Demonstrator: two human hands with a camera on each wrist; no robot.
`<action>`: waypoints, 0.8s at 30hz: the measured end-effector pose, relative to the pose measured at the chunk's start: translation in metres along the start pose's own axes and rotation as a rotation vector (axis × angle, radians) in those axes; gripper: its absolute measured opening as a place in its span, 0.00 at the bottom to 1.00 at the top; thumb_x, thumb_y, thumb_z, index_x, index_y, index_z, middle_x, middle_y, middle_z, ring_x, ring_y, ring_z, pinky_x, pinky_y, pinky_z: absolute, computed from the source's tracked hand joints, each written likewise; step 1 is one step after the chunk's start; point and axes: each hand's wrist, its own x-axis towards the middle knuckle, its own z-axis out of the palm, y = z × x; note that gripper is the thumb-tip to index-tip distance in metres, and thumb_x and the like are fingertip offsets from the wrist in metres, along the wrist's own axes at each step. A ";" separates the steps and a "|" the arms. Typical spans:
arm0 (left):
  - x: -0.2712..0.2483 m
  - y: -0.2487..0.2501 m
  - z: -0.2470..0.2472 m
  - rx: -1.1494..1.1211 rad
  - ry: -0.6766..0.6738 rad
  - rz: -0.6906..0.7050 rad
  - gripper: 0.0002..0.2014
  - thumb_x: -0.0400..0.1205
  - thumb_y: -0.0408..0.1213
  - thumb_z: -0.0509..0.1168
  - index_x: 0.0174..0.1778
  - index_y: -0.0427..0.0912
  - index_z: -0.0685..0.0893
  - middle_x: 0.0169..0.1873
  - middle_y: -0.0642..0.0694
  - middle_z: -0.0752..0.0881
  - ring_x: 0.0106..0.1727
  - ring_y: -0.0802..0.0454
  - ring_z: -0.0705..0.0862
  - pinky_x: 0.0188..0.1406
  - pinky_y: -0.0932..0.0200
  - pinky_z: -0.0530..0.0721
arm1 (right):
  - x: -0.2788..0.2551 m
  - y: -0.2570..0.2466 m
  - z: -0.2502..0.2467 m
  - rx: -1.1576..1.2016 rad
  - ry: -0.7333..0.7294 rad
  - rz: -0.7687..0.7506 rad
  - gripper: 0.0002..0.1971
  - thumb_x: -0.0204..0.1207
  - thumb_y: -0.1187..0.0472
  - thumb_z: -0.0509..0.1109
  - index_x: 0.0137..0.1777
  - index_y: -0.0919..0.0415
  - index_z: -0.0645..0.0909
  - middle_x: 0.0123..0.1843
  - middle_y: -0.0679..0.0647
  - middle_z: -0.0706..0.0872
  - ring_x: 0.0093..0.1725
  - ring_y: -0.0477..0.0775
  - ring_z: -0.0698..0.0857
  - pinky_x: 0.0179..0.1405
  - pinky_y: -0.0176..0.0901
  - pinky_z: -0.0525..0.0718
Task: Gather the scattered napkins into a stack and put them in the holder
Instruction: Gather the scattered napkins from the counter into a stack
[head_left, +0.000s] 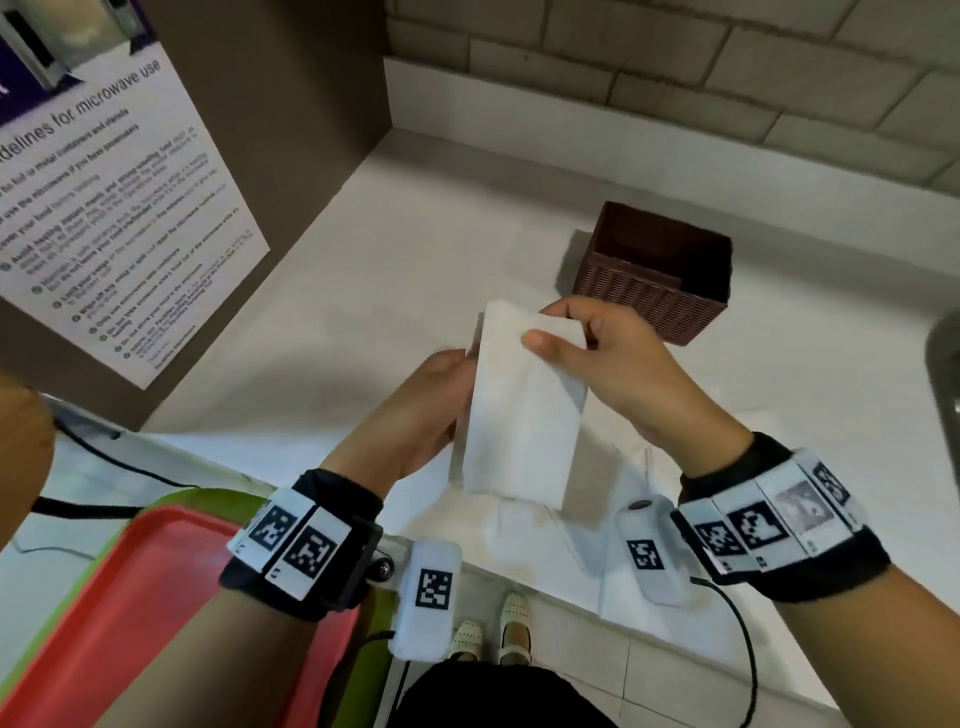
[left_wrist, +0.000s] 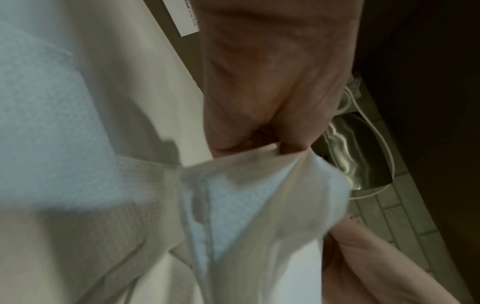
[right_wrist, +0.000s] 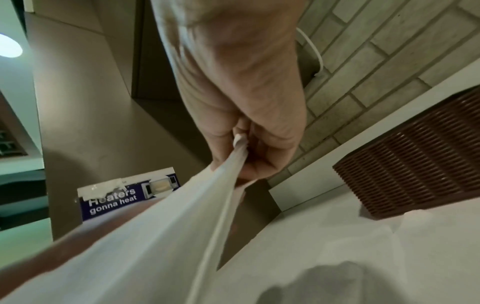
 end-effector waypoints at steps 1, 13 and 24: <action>0.003 -0.001 0.000 -0.023 0.021 -0.024 0.23 0.89 0.53 0.50 0.54 0.44 0.88 0.43 0.52 0.94 0.44 0.57 0.92 0.40 0.64 0.87 | 0.002 0.004 -0.002 -0.018 0.010 0.014 0.05 0.76 0.57 0.74 0.47 0.58 0.86 0.47 0.63 0.92 0.47 0.65 0.91 0.49 0.70 0.87; 0.011 -0.005 -0.003 -0.033 0.049 0.079 0.09 0.85 0.38 0.63 0.56 0.44 0.87 0.50 0.49 0.93 0.53 0.52 0.91 0.52 0.58 0.88 | 0.007 0.005 -0.019 -0.228 0.064 -0.042 0.15 0.77 0.50 0.70 0.62 0.53 0.81 0.46 0.49 0.85 0.39 0.41 0.82 0.42 0.28 0.79; 0.005 -0.032 -0.065 -0.648 0.163 0.159 0.26 0.65 0.49 0.80 0.59 0.47 0.89 0.64 0.43 0.86 0.66 0.46 0.86 0.64 0.46 0.84 | -0.079 0.093 -0.105 -0.644 -0.034 0.256 0.06 0.79 0.61 0.68 0.49 0.50 0.85 0.49 0.48 0.89 0.44 0.46 0.87 0.40 0.21 0.76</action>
